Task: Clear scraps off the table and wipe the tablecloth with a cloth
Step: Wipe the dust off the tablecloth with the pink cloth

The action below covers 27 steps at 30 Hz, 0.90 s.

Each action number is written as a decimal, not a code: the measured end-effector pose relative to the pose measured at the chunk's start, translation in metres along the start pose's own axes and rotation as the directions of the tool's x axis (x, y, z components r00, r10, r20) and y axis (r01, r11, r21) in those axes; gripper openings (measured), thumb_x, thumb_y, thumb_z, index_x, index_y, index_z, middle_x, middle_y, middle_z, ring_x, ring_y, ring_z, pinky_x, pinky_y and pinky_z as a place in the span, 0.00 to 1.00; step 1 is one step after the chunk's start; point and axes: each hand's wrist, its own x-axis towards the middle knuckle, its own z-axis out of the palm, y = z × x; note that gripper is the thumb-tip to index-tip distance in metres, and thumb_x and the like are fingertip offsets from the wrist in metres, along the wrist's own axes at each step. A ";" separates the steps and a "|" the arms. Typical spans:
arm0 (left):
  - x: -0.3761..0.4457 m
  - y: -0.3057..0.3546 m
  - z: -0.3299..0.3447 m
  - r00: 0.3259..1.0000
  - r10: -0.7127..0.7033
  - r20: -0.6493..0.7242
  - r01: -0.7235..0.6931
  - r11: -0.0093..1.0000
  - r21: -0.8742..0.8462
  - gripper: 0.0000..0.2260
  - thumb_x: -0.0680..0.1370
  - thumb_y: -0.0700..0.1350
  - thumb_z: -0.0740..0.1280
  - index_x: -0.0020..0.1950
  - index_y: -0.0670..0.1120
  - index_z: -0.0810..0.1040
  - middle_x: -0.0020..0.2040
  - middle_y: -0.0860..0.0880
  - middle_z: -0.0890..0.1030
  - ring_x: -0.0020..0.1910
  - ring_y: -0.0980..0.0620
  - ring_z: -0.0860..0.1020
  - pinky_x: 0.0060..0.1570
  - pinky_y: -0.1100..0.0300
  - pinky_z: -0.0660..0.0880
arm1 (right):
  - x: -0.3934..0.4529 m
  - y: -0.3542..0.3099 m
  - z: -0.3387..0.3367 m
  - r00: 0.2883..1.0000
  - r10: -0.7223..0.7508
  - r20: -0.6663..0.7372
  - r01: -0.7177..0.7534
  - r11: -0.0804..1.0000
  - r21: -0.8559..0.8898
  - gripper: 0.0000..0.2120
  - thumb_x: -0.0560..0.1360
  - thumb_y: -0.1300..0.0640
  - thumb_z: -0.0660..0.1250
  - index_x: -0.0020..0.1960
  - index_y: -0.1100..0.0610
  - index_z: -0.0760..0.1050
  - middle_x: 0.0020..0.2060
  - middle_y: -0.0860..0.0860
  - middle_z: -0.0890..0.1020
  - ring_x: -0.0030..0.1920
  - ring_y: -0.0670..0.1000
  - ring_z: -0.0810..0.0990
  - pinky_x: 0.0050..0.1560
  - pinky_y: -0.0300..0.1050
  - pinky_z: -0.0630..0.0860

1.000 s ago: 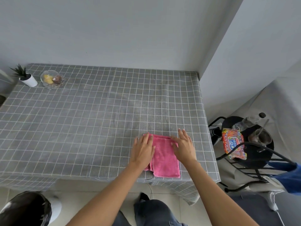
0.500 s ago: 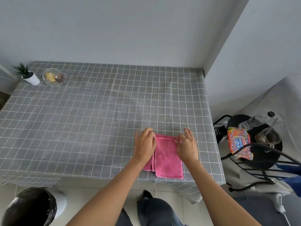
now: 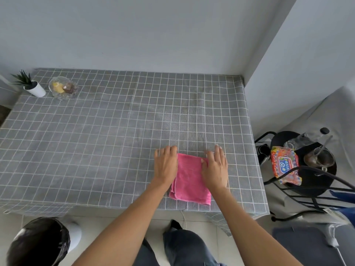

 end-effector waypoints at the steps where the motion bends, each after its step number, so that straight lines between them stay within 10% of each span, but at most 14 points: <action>1: -0.004 0.001 0.001 1.000 0.006 -0.006 -0.006 1.000 0.004 0.12 0.74 0.38 0.70 0.56 0.43 0.76 0.51 0.46 0.81 0.49 0.47 0.79 0.55 0.48 0.74 | -0.005 -0.002 0.001 0.999 -0.020 -0.033 0.019 1.000 -0.023 0.17 0.80 0.57 0.57 0.68 0.56 0.67 0.75 0.59 0.57 0.76 0.59 0.54 0.75 0.57 0.53; 6: -0.039 0.008 0.018 0.973 0.209 0.101 -0.210 0.978 0.001 0.22 0.77 0.41 0.61 0.72 0.41 0.67 0.73 0.44 0.67 0.72 0.46 0.65 0.70 0.45 0.63 | -0.034 -0.018 0.008 0.996 -0.071 0.063 0.075 0.994 -0.075 0.26 0.80 0.52 0.45 0.77 0.57 0.50 0.76 0.54 0.45 0.75 0.52 0.41 0.74 0.52 0.41; 12: -0.053 -0.001 0.024 0.916 0.140 0.376 -0.174 0.983 0.058 0.27 0.77 0.56 0.29 0.76 0.49 0.34 0.76 0.51 0.34 0.75 0.50 0.34 0.72 0.50 0.30 | -0.047 0.008 0.025 0.968 -0.091 0.232 0.122 0.985 -0.124 0.28 0.78 0.43 0.31 0.76 0.50 0.35 0.76 0.46 0.38 0.75 0.47 0.34 0.75 0.54 0.36; 20: -0.064 0.001 0.027 0.947 0.067 0.315 -0.083 0.996 0.040 0.25 0.83 0.55 0.41 0.78 0.46 0.44 0.78 0.47 0.49 0.76 0.52 0.42 0.71 0.47 0.40 | -0.043 0.021 0.021 0.957 -0.156 0.246 0.191 0.973 -0.126 0.26 0.81 0.43 0.38 0.77 0.48 0.36 0.76 0.43 0.39 0.75 0.45 0.36 0.74 0.53 0.34; 27: -0.061 0.007 0.017 0.903 0.067 0.425 -0.095 0.995 0.044 0.29 0.74 0.58 0.25 0.73 0.49 0.26 0.73 0.51 0.26 0.72 0.53 0.27 0.70 0.46 0.28 | -0.043 0.018 0.019 0.951 -0.154 0.268 0.198 0.969 -0.145 0.28 0.79 0.42 0.34 0.76 0.49 0.35 0.76 0.45 0.38 0.75 0.46 0.35 0.72 0.54 0.32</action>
